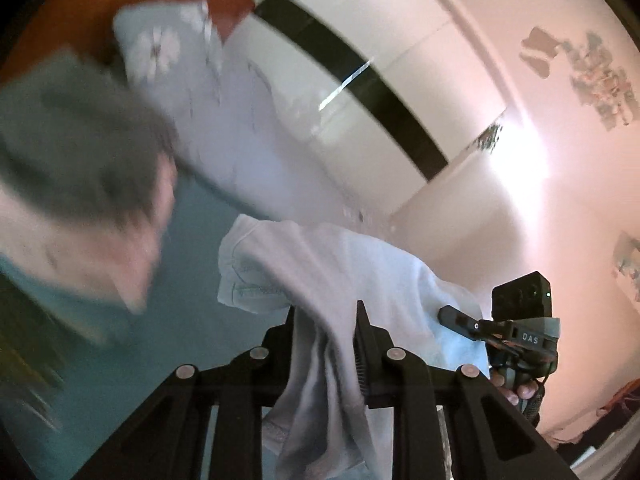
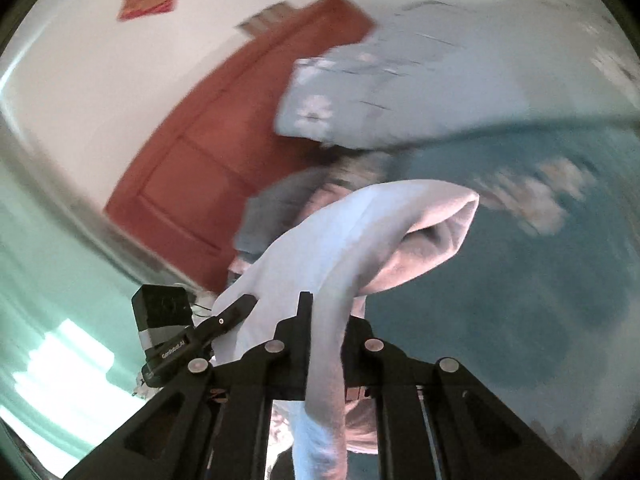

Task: Fold clothes
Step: 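Lift the folded sweatshirt with both grippers and carry it toward the clothes stack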

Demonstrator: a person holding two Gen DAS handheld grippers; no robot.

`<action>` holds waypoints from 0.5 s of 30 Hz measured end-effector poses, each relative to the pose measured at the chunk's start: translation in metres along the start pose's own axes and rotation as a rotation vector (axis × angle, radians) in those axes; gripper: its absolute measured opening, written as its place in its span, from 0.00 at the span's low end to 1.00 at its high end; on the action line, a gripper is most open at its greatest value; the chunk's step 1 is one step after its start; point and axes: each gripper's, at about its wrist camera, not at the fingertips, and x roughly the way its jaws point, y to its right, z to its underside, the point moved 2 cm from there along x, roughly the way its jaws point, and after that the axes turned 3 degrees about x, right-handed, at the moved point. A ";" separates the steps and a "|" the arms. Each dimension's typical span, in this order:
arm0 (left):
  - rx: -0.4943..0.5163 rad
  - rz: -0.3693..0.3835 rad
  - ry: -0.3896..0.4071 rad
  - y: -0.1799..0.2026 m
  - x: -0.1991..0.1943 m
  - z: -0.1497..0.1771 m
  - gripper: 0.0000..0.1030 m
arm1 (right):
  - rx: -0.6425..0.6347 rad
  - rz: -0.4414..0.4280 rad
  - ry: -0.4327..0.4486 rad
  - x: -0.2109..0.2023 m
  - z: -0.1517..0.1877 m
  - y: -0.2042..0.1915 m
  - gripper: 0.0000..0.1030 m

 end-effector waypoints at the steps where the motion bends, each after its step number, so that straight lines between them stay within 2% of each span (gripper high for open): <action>1: 0.014 -0.009 0.022 -0.003 -0.013 -0.018 0.23 | -0.023 -0.020 -0.001 0.008 -0.009 -0.014 0.10; 4: 0.069 -0.050 0.090 -0.013 -0.050 -0.070 0.23 | -0.106 -0.078 0.005 0.042 -0.044 -0.065 0.10; 8: 0.125 -0.123 0.149 -0.042 -0.083 -0.133 0.23 | -0.165 -0.123 0.004 0.102 -0.086 -0.115 0.10; 12: 0.134 -0.205 0.149 -0.087 -0.095 -0.181 0.23 | -0.187 -0.132 -0.018 0.167 -0.115 -0.138 0.10; 15: 0.113 -0.227 0.153 -0.122 -0.096 -0.201 0.23 | -0.179 -0.140 -0.036 0.213 -0.130 -0.141 0.10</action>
